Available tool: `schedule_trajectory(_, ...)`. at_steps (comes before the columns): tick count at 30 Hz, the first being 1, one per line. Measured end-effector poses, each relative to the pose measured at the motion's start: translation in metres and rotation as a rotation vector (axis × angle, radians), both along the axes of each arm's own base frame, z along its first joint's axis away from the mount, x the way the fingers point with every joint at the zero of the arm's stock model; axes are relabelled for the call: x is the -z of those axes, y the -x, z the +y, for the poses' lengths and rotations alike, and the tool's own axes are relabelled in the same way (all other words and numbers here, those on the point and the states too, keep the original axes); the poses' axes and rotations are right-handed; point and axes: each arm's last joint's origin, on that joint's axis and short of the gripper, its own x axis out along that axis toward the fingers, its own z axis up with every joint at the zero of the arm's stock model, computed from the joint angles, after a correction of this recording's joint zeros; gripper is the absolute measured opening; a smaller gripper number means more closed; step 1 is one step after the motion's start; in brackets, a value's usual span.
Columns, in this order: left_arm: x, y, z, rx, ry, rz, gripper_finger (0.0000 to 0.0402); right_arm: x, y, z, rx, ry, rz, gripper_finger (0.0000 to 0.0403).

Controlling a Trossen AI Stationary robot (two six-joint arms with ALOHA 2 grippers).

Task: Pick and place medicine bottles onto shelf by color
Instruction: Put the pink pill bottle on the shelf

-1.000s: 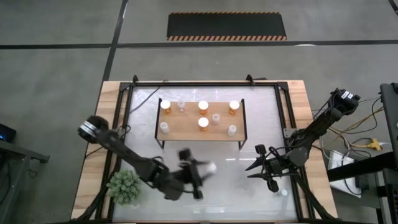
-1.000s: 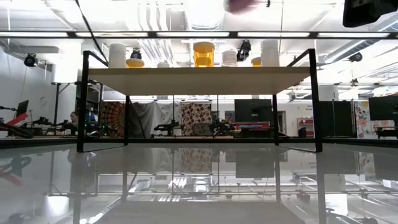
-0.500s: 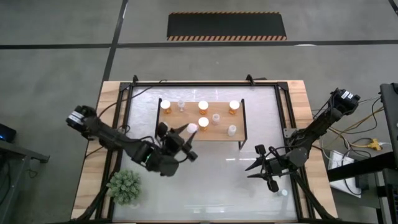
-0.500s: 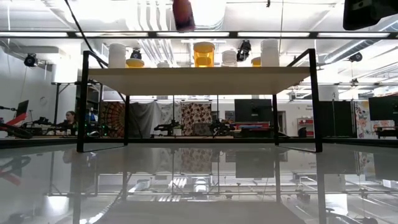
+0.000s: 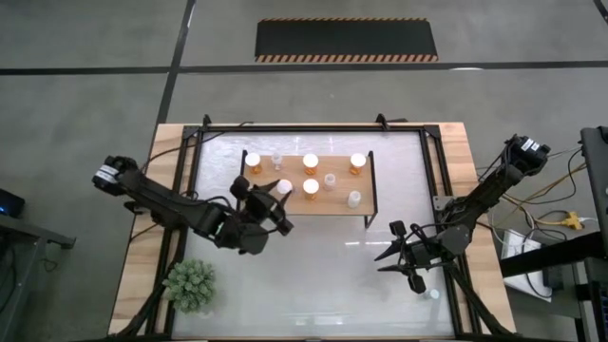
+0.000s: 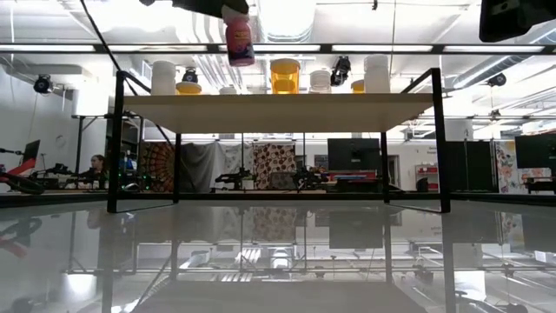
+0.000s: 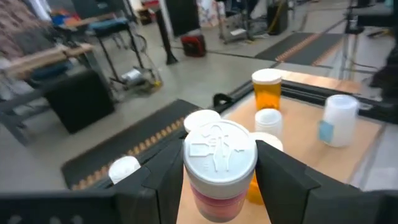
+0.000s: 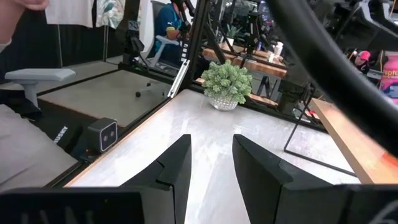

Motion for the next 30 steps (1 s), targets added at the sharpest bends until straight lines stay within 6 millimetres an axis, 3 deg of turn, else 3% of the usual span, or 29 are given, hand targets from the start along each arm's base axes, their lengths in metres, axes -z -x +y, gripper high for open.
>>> schedule_trajectory(7, -0.026, 0.016, 0.005, 0.113, 0.177, -0.014, 0.0155, 0.000, 0.000, 0.000, 0.000, 0.001, 0.001, 0.0109)
schedule_trajectory(14, -0.041, 0.032, 0.012, 0.058, 0.299, 0.018, 0.0155, 0.000, 0.000, 0.000, 0.007, 0.005, -0.002, 0.0109)
schedule_trajectory(30, -0.026, 0.020, 0.010, 0.064, 0.315, 0.089, 0.0155, 0.000, 0.000, 0.000, 0.007, 0.001, -0.001, 0.0109)
